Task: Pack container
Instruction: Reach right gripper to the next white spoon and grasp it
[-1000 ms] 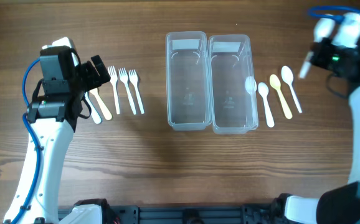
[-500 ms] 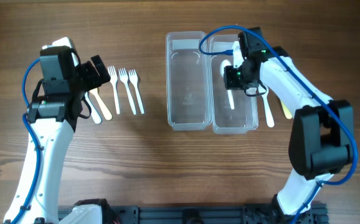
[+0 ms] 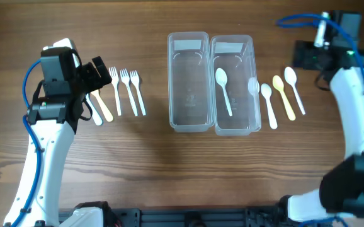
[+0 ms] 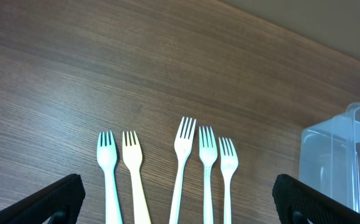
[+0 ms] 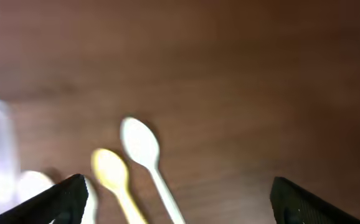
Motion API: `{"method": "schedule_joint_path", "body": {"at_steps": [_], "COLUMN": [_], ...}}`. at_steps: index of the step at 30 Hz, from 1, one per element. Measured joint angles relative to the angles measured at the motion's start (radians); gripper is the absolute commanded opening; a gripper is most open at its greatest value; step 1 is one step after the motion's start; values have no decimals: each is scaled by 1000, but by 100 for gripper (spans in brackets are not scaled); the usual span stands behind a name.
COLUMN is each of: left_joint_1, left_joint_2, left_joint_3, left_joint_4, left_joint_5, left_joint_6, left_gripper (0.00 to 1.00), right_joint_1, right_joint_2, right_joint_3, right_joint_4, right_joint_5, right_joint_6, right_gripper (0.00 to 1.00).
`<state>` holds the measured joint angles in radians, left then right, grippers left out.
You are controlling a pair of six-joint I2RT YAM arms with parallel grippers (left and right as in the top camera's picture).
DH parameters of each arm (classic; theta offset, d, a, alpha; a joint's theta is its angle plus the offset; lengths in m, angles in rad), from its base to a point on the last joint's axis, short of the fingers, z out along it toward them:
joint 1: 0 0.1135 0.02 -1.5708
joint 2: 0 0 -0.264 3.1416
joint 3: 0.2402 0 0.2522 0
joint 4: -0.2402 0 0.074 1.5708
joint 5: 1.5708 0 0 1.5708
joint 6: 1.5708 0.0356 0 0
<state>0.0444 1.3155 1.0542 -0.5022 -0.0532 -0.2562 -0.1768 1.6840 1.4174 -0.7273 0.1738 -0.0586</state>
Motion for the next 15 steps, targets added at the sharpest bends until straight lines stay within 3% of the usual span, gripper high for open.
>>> {"method": "schedule_joint_path", "body": {"at_steps": [2, 5, 9, 15], "left_joint_1": [0, 0, 0, 0], "left_joint_2": [1, 1, 1, 1], "left_joint_3": [0, 0, 0, 0], "left_joint_4": [0, 0, 0, 0], "left_joint_5": [0, 0, 0, 0], "left_joint_6": [0, 0, 0, 0], "left_gripper": [100, 100, 100, 100], "right_joint_1": [-61, -101, -106, -106], "right_joint_2": [87, 192, 278, 358], "right_joint_3": [-10, -11, -11, -11], "right_joint_4": [-28, -40, -31, 10], "right_joint_5": [-47, -88, -132, -198], "right_joint_6": [-23, -69, -128, -173], "right_gripper": [85, 82, 63, 49]}}
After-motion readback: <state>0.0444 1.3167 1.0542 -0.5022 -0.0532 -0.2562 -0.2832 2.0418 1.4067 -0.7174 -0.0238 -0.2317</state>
